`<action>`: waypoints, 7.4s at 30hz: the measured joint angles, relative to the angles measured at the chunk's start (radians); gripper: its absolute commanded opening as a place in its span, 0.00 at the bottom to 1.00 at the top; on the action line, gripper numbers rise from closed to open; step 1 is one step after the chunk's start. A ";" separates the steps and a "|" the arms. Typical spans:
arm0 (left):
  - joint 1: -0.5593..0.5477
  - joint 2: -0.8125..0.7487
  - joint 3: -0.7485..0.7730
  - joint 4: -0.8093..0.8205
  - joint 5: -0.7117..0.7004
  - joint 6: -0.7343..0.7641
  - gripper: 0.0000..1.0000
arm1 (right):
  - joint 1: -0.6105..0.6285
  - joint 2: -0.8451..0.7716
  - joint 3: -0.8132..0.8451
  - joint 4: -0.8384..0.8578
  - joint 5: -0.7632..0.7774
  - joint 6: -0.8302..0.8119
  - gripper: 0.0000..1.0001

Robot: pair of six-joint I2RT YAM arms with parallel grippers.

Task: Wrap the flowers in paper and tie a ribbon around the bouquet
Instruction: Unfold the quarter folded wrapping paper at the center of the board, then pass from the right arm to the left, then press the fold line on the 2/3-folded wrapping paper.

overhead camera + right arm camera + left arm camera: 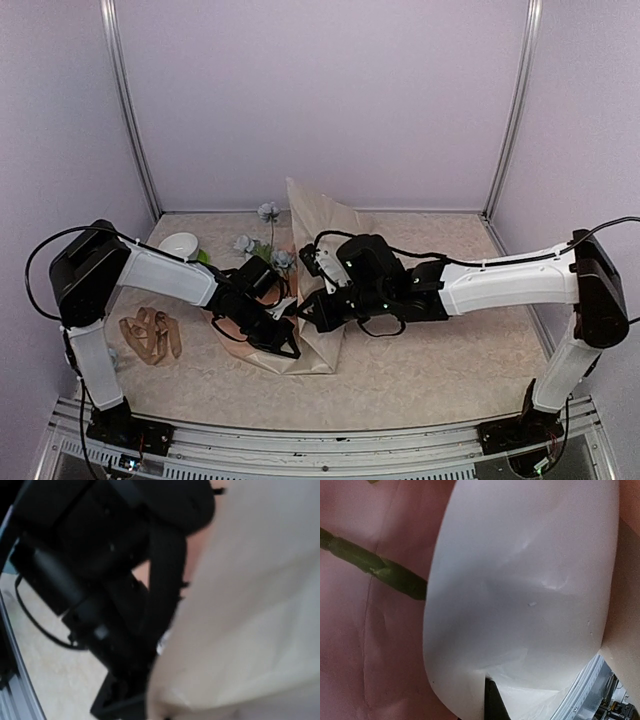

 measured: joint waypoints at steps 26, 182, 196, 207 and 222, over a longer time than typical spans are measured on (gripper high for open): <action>0.092 -0.237 -0.020 0.016 -0.138 -0.109 0.55 | -0.014 0.267 0.107 -0.032 -0.041 0.053 0.00; 0.177 0.212 0.031 0.555 0.165 -0.222 0.00 | -0.127 0.110 -0.288 0.048 -0.298 0.045 0.00; 0.180 0.212 0.031 0.555 0.165 -0.222 0.00 | -0.188 -0.095 -0.274 -0.031 -0.289 0.036 0.00; 0.180 0.211 0.031 0.555 0.161 -0.225 0.00 | -0.230 -0.025 -0.400 -0.032 -0.238 0.066 0.00; 0.180 0.209 0.026 0.562 0.156 -0.231 0.00 | -0.211 -0.021 -0.137 -0.168 -0.209 0.013 0.00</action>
